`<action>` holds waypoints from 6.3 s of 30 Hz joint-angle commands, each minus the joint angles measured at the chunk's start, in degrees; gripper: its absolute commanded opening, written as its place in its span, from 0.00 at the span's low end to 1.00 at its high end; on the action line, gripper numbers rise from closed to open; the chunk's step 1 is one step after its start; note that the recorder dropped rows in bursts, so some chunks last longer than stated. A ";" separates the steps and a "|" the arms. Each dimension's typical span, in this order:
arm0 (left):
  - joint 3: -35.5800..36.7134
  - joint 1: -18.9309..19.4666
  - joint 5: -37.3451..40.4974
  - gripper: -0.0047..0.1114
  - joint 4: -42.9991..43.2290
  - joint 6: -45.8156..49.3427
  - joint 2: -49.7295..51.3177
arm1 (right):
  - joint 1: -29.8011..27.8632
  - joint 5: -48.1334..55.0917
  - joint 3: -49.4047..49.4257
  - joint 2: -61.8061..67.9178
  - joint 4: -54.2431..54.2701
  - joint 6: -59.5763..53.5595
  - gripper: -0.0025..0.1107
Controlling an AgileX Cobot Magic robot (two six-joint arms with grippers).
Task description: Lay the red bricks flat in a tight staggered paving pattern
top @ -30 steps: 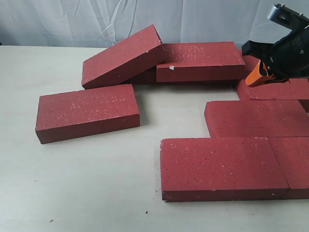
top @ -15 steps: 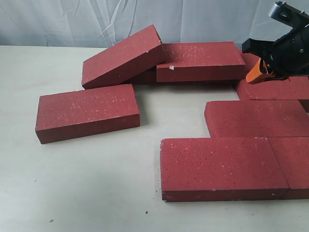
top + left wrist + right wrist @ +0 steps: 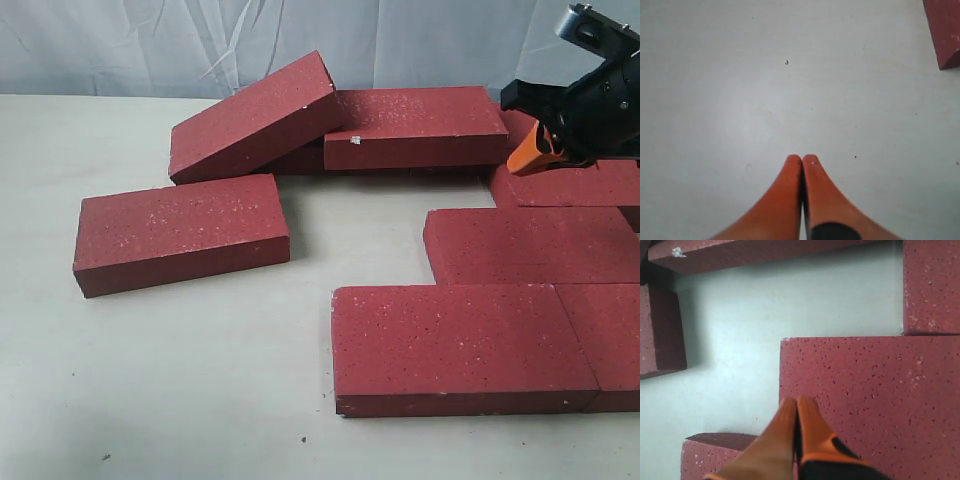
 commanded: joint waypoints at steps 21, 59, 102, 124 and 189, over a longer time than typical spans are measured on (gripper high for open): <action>-26.73 -0.35 6.59 0.04 -14.00 17.83 33.20 | -0.24 4.11 0.23 -0.50 0.15 -0.26 0.02; -31.21 1.81 -7.79 0.04 -46.75 30.34 63.23 | 4.33 0.75 0.23 -0.38 -0.90 -1.04 0.02; -34.71 -1.85 -13.50 0.04 -54.42 32.72 61.85 | 11.36 -5.09 -15.36 19.13 5.45 -3.41 0.02; -34.71 -1.95 -15.90 0.04 -56.41 32.72 61.95 | 12.29 -18.09 -20.40 28.22 2.15 1.57 0.02; -34.71 -7.99 -7.05 0.04 -48.52 29.53 59.21 | 28.56 -0.45 -15.63 16.91 -1.49 1.80 0.02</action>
